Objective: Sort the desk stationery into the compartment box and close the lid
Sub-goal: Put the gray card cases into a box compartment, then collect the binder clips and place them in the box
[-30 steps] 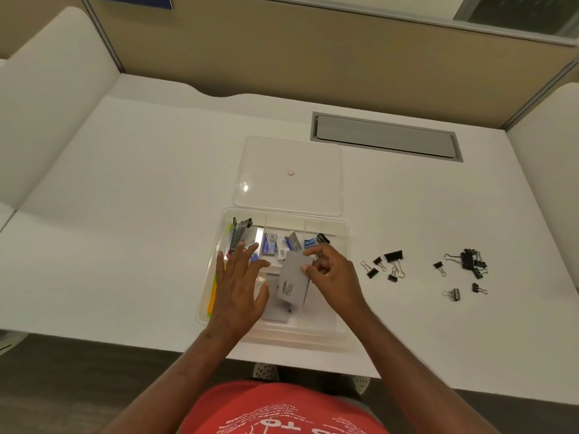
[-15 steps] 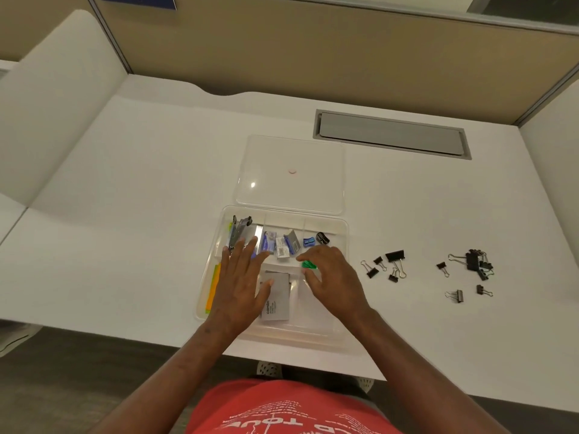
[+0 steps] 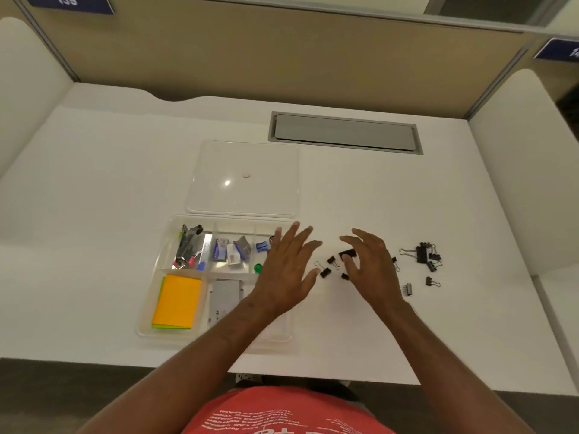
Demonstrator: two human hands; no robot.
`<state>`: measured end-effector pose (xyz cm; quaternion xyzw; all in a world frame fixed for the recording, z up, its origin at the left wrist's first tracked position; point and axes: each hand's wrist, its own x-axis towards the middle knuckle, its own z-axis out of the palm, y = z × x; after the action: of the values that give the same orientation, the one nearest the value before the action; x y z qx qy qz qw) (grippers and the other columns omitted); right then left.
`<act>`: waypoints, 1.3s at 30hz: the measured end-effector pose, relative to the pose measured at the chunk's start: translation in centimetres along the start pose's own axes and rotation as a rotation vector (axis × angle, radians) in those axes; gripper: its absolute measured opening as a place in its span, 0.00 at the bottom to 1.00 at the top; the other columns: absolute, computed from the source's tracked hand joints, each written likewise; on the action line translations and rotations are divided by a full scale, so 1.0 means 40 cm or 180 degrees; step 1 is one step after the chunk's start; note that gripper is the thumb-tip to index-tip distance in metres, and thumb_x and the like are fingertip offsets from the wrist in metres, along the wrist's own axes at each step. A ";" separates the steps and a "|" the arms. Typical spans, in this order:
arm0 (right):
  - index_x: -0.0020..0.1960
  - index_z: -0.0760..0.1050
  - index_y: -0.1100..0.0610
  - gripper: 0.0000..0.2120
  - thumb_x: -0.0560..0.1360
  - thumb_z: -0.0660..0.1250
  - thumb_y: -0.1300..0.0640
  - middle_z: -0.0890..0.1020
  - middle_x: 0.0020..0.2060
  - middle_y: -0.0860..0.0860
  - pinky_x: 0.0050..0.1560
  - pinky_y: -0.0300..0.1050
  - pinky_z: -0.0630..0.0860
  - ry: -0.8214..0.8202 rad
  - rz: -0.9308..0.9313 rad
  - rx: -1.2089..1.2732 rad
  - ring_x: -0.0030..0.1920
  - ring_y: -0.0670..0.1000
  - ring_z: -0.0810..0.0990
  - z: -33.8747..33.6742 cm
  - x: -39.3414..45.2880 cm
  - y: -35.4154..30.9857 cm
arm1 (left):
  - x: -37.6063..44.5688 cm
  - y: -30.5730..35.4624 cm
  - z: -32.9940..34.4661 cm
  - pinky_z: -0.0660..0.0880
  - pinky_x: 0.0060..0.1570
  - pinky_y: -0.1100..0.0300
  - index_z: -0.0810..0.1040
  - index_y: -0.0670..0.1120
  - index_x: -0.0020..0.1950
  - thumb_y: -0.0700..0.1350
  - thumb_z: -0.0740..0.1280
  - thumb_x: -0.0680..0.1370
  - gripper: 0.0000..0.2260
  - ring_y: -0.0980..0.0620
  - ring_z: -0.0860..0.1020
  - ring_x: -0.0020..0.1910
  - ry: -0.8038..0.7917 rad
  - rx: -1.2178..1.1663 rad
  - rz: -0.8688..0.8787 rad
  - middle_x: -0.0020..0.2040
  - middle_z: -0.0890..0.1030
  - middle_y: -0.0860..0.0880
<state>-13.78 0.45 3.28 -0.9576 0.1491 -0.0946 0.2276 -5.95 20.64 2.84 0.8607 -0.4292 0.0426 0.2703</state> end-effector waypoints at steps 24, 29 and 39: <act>0.67 0.76 0.55 0.28 0.70 0.62 0.71 0.79 0.62 0.49 0.53 0.51 0.76 -0.0772 0.0186 -0.0665 0.60 0.56 0.73 -0.169 0.024 0.453 | 0.262 0.080 0.205 0.43 0.76 0.37 0.66 0.53 0.75 0.38 0.65 0.77 0.26 0.43 0.60 0.76 -0.1834 0.1797 0.0368 0.75 0.66 0.45; 0.64 0.78 0.56 0.22 0.72 0.64 0.68 0.81 0.57 0.51 0.51 0.51 0.74 -0.0796 -0.0089 -0.0982 0.56 0.57 0.75 -0.170 0.044 0.462 | 0.262 0.073 0.195 0.44 0.76 0.37 0.70 0.49 0.71 0.56 0.64 0.80 0.22 0.44 0.62 0.76 -0.1680 0.1642 0.0323 0.72 0.71 0.46; 0.55 0.79 0.52 0.14 0.70 0.69 0.62 0.81 0.50 0.46 0.48 0.49 0.74 -0.0483 0.0261 -0.0254 0.52 0.54 0.74 -0.153 0.031 0.405 | 0.190 0.073 0.128 0.50 0.76 0.38 0.78 0.49 0.63 0.61 0.68 0.76 0.22 0.46 0.68 0.73 -0.0688 0.0650 -0.0149 0.64 0.78 0.50</act>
<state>-18.08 -16.24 1.28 -0.9634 0.1742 -0.0064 0.2035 -4.24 11.21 2.05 0.8931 -0.4290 -0.0132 0.1345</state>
